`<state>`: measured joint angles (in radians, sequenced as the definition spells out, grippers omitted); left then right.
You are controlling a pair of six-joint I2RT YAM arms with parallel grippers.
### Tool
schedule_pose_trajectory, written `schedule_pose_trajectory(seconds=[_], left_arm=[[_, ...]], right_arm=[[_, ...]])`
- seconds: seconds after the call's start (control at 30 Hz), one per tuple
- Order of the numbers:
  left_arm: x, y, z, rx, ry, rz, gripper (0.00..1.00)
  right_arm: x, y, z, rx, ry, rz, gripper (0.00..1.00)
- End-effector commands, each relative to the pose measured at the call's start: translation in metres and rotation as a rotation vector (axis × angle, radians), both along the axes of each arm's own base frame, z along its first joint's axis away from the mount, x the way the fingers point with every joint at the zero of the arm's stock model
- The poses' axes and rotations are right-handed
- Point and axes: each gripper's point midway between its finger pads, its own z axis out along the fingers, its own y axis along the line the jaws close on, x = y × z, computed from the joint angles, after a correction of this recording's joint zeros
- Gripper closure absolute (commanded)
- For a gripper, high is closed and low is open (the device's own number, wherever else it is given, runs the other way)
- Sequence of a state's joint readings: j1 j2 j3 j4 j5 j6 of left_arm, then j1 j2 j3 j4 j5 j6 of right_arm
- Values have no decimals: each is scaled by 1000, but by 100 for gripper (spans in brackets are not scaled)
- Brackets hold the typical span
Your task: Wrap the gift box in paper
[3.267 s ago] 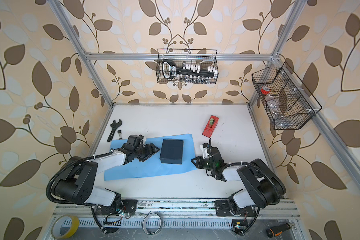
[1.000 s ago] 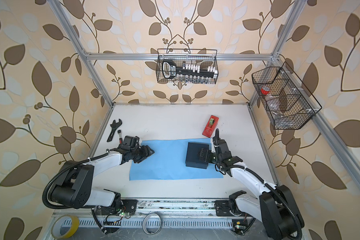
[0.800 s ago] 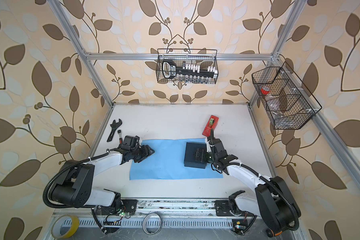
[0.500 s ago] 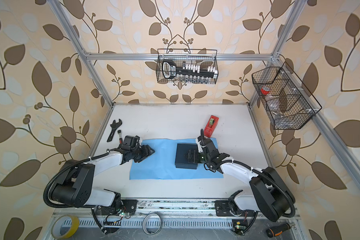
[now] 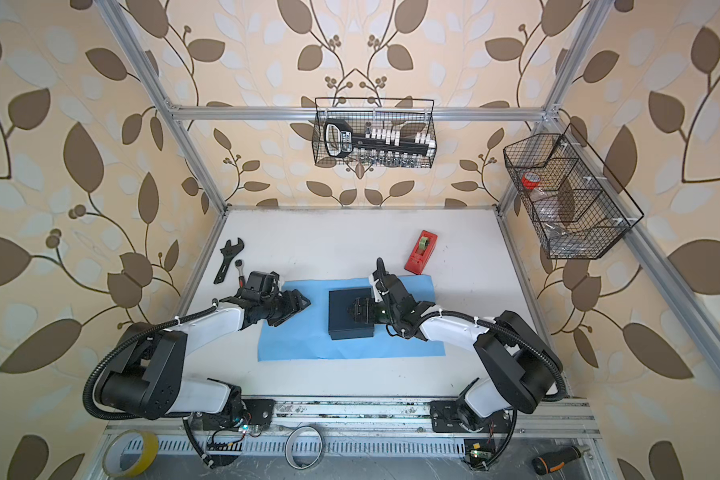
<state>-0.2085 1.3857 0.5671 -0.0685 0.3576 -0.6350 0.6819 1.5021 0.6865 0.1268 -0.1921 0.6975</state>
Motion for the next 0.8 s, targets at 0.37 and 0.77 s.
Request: schedule_pose_trajectory(seconds=[0.37, 0.77], left_arm=[[-24, -77, 70, -302, -87, -155, 25], [-14, -112, 56, -284, -33, -230, 38]], right_arm=[[-3, -12, 17, 18, -39, 2, 3], [-6, -6, 8, 57, -8, 12, 14]])
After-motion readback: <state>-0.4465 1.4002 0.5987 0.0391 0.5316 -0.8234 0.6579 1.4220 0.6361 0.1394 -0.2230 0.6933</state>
